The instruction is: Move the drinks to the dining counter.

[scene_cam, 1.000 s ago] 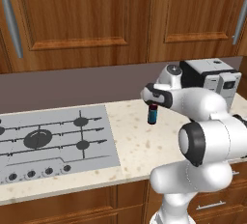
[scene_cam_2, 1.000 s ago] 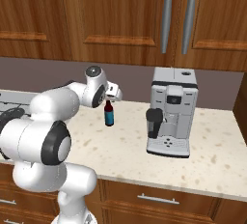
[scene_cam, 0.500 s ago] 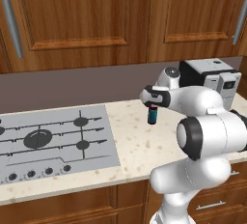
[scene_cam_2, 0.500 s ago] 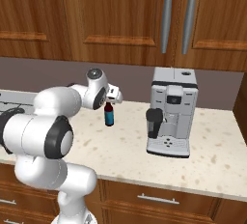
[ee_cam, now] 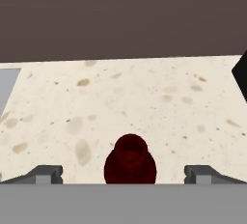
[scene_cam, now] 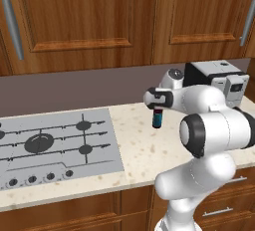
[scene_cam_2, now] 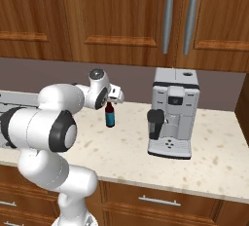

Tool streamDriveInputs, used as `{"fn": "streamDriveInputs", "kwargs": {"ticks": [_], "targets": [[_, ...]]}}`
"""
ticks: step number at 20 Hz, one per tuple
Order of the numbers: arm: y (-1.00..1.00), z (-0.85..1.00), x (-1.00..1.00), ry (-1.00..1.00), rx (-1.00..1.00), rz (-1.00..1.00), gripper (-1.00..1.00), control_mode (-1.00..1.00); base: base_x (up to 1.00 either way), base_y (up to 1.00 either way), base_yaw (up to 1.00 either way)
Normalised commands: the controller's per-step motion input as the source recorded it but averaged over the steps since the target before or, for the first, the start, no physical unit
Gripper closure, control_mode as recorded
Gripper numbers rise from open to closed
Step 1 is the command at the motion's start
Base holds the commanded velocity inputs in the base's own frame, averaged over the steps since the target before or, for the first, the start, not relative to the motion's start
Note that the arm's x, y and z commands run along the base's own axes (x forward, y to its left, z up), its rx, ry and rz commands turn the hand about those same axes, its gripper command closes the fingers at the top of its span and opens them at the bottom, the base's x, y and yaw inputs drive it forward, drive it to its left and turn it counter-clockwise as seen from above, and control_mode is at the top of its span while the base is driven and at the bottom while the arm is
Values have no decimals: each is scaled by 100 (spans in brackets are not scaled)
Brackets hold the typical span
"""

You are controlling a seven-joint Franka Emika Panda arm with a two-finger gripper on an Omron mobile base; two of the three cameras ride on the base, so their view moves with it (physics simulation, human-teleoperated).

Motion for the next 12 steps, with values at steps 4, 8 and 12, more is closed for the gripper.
{"fn": "streamDriveInputs", "kwargs": {"ticks": [4,8,12], "targets": [[0,0,14,0,0,0,-100,-100,0,0,0],[0,0,4,0,0,0,-100,-100,0,0,0],[0,0,0,1,0,0,-100,-100,0,0,0]]}}
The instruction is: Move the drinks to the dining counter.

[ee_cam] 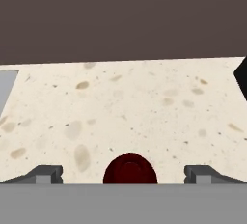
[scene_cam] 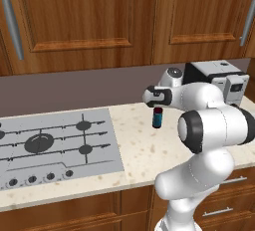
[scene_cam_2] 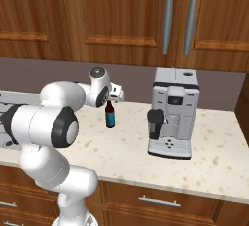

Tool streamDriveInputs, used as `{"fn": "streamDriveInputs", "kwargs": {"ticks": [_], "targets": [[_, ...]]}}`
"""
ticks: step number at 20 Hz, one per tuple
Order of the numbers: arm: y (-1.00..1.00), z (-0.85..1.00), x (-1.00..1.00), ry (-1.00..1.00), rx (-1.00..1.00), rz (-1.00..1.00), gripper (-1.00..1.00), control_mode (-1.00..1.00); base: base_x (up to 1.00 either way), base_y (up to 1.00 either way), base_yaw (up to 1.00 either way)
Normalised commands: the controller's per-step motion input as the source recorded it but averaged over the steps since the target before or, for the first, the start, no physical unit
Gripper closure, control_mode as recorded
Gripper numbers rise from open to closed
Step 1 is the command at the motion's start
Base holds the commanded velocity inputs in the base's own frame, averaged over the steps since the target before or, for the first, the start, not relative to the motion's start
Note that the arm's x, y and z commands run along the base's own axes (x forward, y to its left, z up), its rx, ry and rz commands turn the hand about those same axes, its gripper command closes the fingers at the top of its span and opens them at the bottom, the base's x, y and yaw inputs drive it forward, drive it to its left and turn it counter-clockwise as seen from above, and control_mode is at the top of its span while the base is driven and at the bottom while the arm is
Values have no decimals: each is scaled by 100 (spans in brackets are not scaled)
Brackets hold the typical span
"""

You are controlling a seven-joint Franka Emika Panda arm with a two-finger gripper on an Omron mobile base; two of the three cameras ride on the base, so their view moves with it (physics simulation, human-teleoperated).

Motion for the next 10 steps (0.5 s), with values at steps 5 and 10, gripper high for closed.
{"fn": "streamDriveInputs", "kwargs": {"ticks": [5,10], "targets": [[0,-3,1,1,0,0,-100,-100,0,0,0],[0,-8,1,0,0,0,-100,-100,0,0,0]]}}
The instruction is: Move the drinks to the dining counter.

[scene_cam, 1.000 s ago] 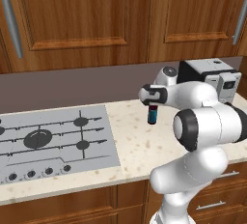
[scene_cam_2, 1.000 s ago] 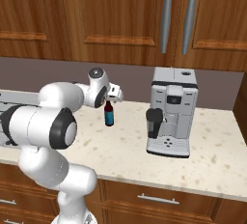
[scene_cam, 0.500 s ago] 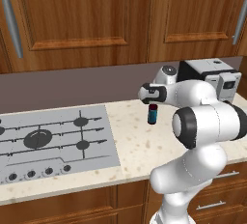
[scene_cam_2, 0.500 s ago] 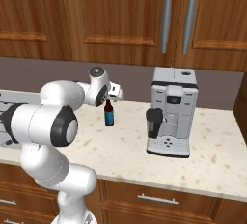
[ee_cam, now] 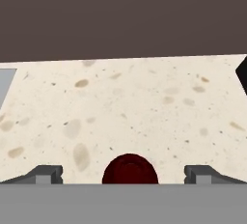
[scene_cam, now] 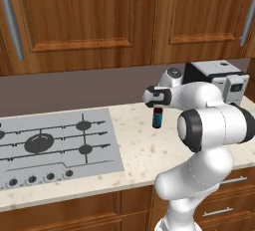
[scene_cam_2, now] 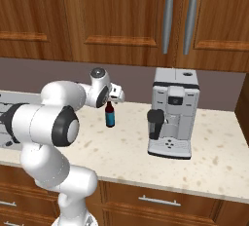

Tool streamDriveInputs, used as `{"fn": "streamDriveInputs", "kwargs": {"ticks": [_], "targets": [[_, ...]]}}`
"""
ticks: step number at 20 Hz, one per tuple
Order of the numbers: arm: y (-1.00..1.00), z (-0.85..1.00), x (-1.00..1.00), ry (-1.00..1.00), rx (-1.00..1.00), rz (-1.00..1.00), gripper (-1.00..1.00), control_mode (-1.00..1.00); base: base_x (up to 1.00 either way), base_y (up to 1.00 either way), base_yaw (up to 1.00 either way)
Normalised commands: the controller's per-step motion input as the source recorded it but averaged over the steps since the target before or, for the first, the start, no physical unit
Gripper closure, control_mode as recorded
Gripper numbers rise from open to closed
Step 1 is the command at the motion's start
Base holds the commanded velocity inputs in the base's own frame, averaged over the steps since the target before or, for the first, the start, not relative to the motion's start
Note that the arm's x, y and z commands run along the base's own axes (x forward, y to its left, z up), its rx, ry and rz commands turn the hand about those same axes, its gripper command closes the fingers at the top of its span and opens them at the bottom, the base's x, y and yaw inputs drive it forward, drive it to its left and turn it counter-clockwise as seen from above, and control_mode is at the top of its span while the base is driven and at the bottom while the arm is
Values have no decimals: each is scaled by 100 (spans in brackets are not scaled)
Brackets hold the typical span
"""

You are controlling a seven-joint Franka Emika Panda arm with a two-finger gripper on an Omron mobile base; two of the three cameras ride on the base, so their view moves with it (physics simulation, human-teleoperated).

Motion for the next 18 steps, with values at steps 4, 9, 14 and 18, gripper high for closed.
{"fn": "streamDriveInputs", "kwargs": {"ticks": [4,9,14,18], "targets": [[0,-10,2,0,0,0,-100,-100,0,0,0],[0,-8,9,0,0,0,-100,-100,0,0,0],[0,-5,11,0,0,0,-100,-100,0,0,0],[0,-1,6,0,0,0,-100,-100,0,0,0]]}}
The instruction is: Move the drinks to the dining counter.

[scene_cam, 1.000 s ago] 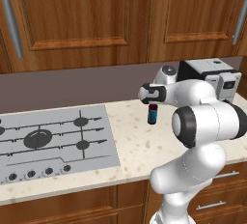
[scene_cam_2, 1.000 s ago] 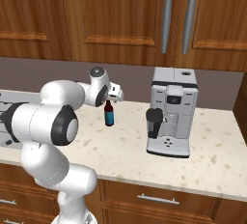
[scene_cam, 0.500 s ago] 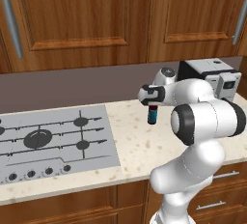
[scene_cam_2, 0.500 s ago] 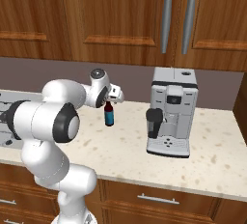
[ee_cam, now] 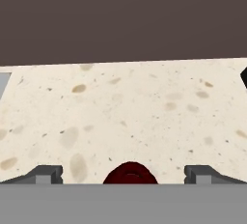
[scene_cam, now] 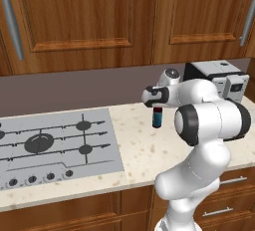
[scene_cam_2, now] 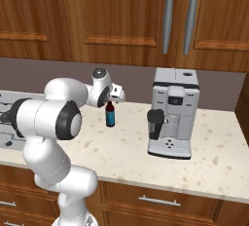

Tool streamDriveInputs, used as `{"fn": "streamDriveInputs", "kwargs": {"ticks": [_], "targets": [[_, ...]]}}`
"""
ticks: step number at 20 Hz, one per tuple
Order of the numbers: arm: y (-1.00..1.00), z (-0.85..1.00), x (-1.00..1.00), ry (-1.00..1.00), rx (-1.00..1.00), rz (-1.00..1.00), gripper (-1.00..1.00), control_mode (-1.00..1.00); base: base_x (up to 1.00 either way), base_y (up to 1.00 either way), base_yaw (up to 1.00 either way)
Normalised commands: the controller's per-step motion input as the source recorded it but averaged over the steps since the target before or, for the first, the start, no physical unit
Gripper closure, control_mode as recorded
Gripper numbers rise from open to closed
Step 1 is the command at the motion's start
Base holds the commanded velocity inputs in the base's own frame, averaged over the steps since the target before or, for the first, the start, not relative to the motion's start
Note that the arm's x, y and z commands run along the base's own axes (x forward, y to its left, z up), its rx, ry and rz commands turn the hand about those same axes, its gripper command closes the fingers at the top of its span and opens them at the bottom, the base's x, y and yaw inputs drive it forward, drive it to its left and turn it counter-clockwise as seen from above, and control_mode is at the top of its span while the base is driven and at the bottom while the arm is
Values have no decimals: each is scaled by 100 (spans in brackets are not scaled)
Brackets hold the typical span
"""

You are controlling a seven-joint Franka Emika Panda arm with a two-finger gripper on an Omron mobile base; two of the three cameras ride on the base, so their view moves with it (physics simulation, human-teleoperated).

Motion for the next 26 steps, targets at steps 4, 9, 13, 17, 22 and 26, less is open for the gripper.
{"fn": "streamDriveInputs", "kwargs": {"ticks": [4,9,13,17,22,26], "targets": [[0,0,1,1,0,0,100,-100,0,0,0],[0,-2,0,1,0,0,100,-100,0,0,0],[0,-5,0,0,0,0,100,-100,0,0,0],[0,-9,-2,0,0,0,100,-100,0,0,0],[-1,-7,-20,-2,0,1,100,-100,0,0,0],[0,0,-42,-7,0,0,100,-100,0,0,0]]}}
